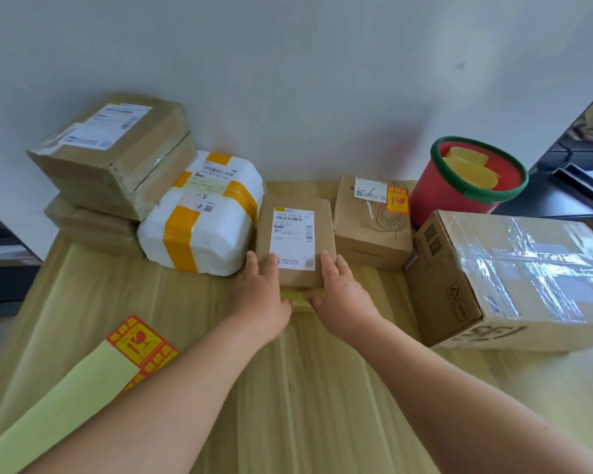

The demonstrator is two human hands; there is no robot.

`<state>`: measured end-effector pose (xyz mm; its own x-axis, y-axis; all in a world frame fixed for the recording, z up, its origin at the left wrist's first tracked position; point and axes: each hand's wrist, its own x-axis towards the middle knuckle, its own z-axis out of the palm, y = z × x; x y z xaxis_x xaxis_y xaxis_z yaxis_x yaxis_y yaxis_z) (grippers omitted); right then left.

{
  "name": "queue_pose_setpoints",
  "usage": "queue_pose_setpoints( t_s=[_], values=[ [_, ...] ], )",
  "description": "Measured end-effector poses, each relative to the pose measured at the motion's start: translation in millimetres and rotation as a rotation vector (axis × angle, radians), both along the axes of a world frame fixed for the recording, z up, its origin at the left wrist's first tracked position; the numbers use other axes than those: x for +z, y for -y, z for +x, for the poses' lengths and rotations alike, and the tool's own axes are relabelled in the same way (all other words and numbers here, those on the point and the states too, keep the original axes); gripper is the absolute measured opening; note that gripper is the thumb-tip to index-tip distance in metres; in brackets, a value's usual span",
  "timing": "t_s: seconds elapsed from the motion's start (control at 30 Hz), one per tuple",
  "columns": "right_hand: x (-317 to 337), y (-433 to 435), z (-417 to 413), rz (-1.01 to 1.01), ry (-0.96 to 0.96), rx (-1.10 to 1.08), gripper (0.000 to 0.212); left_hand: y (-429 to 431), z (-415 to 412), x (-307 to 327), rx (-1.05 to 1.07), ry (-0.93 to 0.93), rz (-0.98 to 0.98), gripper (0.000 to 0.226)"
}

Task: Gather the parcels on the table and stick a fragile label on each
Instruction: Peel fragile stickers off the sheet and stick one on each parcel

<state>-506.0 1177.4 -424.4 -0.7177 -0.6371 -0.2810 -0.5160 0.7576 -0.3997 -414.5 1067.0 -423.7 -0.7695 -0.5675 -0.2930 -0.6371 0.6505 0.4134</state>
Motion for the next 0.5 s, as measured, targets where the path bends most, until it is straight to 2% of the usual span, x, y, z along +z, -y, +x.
queue_pose_setpoints(
  t_s=[0.23, 0.5],
  values=[
    [8, -38, 76, 0.02, -0.006, -0.045, 0.07, -26, 77, 7, -0.026, -0.077, 0.179, 0.072],
    [14, -85, 181, 0.083, 0.022, -0.025, 0.07, -66, 192, 10, -0.106, -0.038, 0.212, 0.072]
  ],
)
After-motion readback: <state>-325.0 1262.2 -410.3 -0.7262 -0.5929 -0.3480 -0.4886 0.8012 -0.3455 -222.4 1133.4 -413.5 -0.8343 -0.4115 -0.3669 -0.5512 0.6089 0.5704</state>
